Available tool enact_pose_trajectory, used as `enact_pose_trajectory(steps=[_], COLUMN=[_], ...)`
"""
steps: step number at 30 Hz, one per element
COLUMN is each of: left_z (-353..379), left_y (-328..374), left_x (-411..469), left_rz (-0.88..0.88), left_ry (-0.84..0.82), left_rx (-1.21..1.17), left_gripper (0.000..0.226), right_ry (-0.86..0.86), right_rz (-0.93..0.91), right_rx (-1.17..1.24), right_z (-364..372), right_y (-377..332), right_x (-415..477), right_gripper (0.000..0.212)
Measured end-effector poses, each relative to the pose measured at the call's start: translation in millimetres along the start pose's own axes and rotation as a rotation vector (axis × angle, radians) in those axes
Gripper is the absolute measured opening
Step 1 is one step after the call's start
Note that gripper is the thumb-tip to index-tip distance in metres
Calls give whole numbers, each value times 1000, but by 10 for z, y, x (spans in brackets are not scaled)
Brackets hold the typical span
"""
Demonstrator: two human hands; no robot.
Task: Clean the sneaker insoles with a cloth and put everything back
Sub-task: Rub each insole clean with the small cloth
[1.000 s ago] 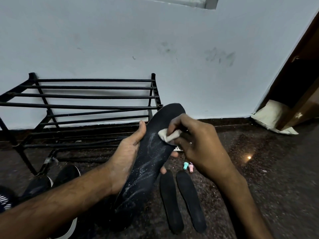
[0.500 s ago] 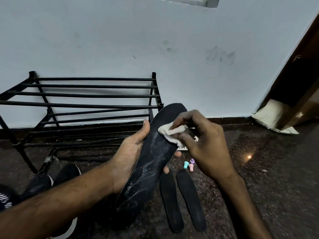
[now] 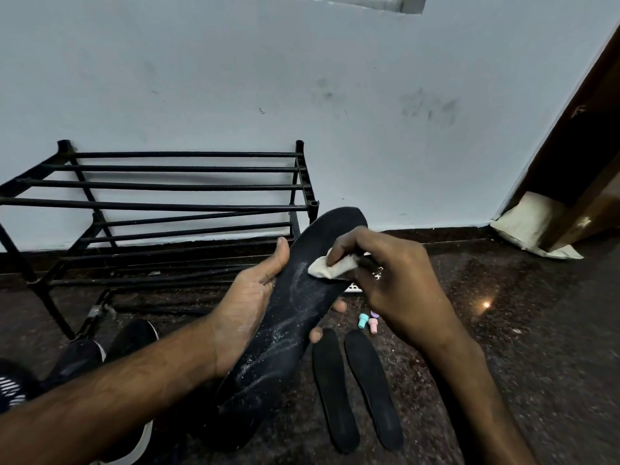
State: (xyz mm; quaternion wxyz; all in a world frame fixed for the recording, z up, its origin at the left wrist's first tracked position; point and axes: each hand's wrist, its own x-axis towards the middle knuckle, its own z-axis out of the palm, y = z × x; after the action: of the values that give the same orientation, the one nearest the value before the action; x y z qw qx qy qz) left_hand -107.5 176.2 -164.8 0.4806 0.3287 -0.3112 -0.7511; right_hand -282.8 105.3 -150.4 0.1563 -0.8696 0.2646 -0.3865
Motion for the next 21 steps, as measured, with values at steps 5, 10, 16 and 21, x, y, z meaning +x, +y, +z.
enact_pose_trajectory(steps=[5, 10, 16, 21], left_z=[38, -37, -4, 14], left_y=[-64, -60, -61, -56], left_x=[-8, -17, 10, 5], left_rz=[-16, -26, -18, -30], left_ry=[-32, -22, 13, 3], left_rx=[22, 29, 37, 65], left_gripper=[74, 78, 77, 77], right_ry=[342, 568, 435, 299], right_rz=[115, 309, 99, 2], right_rx=[-96, 89, -55, -212], right_z=[-105, -233, -140, 48], right_y=[188, 258, 97, 154], right_x=[-6, -40, -20, -48], right_gripper=[24, 24, 32, 30])
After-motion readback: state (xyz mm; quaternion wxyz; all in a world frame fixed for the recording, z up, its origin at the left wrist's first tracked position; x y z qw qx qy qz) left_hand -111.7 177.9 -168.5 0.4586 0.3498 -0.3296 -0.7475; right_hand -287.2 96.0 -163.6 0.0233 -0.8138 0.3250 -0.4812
